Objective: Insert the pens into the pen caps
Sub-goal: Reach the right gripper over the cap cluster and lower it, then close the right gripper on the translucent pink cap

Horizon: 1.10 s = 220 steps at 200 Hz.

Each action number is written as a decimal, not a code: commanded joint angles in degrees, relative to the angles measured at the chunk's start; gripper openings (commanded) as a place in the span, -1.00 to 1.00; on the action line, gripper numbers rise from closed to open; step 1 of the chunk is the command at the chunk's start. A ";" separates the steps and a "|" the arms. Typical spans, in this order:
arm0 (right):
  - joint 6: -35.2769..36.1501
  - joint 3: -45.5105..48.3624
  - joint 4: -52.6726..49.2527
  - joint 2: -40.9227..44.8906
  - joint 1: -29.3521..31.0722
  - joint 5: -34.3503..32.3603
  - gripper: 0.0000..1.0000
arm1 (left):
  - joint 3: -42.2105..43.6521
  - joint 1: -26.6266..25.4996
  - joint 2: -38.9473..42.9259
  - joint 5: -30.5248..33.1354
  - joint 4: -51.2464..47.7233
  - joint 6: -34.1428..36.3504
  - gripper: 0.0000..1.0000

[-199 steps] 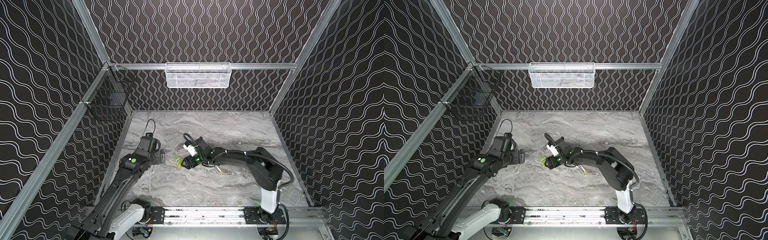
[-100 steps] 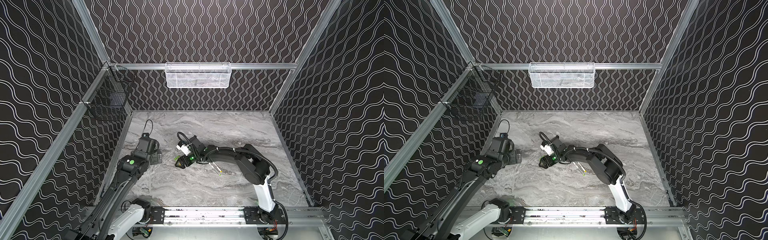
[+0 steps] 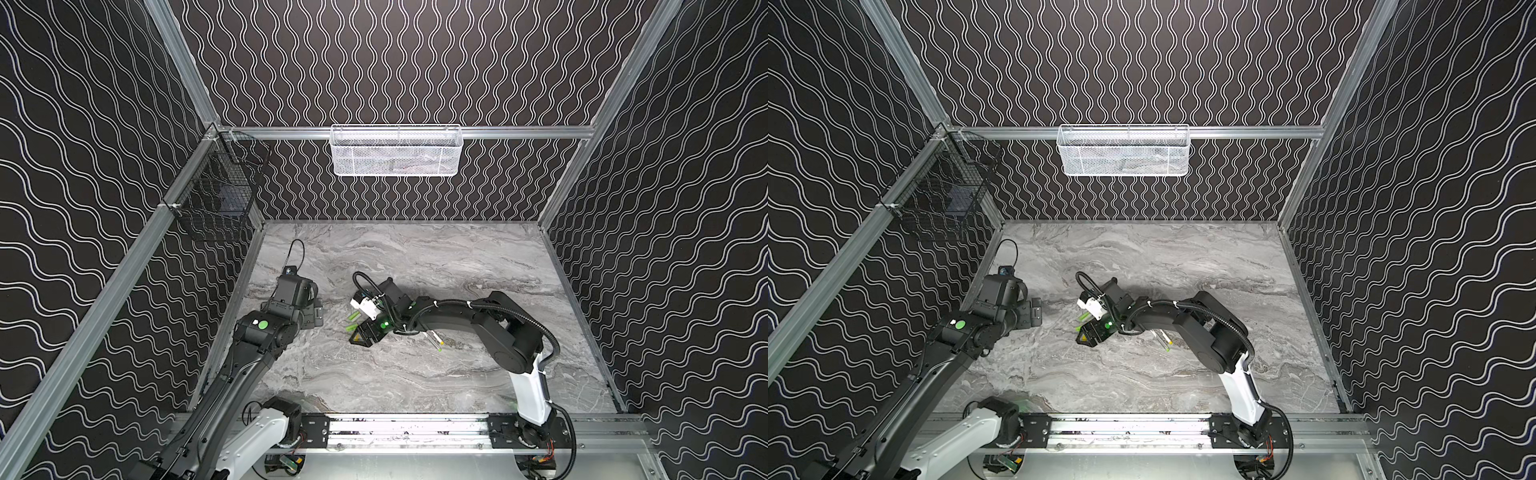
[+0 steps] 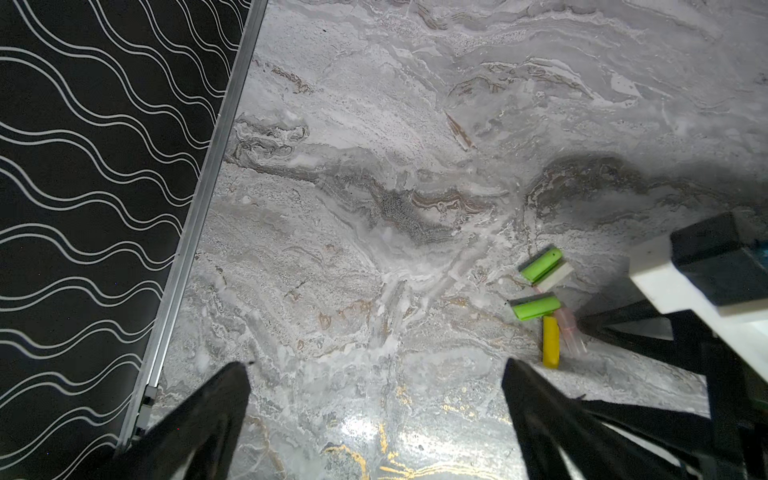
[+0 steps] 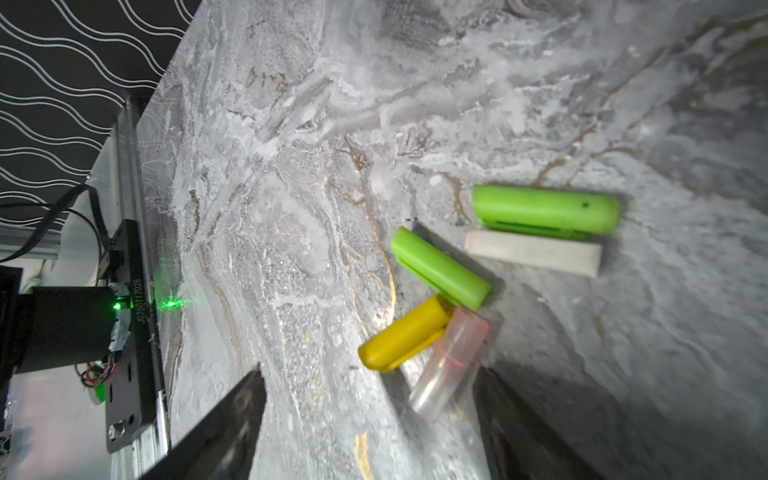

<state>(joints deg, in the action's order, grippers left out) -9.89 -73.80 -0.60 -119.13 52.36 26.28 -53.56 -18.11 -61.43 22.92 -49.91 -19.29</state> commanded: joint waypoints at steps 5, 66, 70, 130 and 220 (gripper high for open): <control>-0.57 0.03 -4.41 0.75 -0.06 -7.49 0.56 | -0.27 0.00 0.10 0.29 0.79 -0.63 0.97; 0.64 -4.00 -10.30 -1.84 0.96 -16.80 0.18 | -0.23 0.00 0.57 0.45 0.84 -0.65 0.98; 0.81 -4.26 -10.65 -2.02 1.13 -17.36 0.17 | -0.23 0.05 0.61 0.42 0.83 -0.61 0.97; 2.72 -7.39 -15.71 -4.33 3.31 -24.21 -0.09 | -0.23 0.05 0.77 0.20 0.82 -0.60 0.98; 4.87 -4.54 -18.21 -1.40 4.07 -27.32 -0.40 | -0.17 0.00 1.27 0.02 0.79 -0.69 0.98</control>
<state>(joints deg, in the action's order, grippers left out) -5.93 -79.40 -10.79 -120.79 56.25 0.54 -53.56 -18.11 -59.99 23.09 -50.04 -19.31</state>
